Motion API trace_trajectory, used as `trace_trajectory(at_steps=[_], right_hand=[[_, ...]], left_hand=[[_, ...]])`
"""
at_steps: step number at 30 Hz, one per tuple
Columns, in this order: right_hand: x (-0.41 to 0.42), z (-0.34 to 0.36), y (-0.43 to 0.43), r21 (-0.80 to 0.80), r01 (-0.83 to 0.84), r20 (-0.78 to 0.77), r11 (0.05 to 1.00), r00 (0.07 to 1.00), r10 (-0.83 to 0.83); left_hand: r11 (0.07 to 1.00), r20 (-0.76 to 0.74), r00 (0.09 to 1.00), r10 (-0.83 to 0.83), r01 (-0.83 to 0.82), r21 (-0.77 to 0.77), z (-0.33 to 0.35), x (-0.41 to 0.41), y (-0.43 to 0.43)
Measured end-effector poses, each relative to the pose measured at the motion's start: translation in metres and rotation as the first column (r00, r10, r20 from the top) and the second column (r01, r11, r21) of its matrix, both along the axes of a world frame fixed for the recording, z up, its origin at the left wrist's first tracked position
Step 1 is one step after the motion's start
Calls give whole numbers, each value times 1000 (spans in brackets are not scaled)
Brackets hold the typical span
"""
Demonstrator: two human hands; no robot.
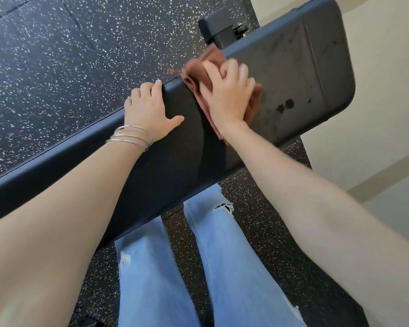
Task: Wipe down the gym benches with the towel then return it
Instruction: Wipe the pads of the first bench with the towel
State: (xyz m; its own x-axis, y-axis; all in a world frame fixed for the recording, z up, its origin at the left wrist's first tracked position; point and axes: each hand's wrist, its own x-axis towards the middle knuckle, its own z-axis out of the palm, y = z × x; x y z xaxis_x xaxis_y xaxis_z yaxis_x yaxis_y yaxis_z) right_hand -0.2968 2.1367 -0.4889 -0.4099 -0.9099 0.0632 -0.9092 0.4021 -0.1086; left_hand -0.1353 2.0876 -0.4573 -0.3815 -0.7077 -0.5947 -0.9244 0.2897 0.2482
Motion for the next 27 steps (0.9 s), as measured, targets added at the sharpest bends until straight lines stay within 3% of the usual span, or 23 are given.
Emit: trace_trajectory(at_steps=[4, 9, 13, 16, 22, 27], right_hand=[[-9, 3, -68, 290, -202, 73, 935, 979, 188], [-50, -4, -2, 5, -248, -18, 969, 969, 248], [-76, -5, 75, -38, -252, -13, 967, 968, 252], [-79, -7, 99, 29, -234, 14, 972, 972, 234], [-68, -2, -2, 12, -95, 46, 995, 995, 94], [-109, 2, -34, 117, -354, -9, 928, 934, 357]], left_hand=[[1000, 21, 1000, 9, -9, 6, 0, -13, -1], [1000, 27, 1000, 9, -10, 20, -2, -29, -4], [1000, 41, 999, 16, -16, 7, -3, -40, -4], [1000, 55, 998, 19, -19, 5, -3, -45, -3], [999, 68, 997, 35, -35, -13, -6, -53, -2], [1000, 41, 999, 22, -22, -8, -8, -63, -4]])
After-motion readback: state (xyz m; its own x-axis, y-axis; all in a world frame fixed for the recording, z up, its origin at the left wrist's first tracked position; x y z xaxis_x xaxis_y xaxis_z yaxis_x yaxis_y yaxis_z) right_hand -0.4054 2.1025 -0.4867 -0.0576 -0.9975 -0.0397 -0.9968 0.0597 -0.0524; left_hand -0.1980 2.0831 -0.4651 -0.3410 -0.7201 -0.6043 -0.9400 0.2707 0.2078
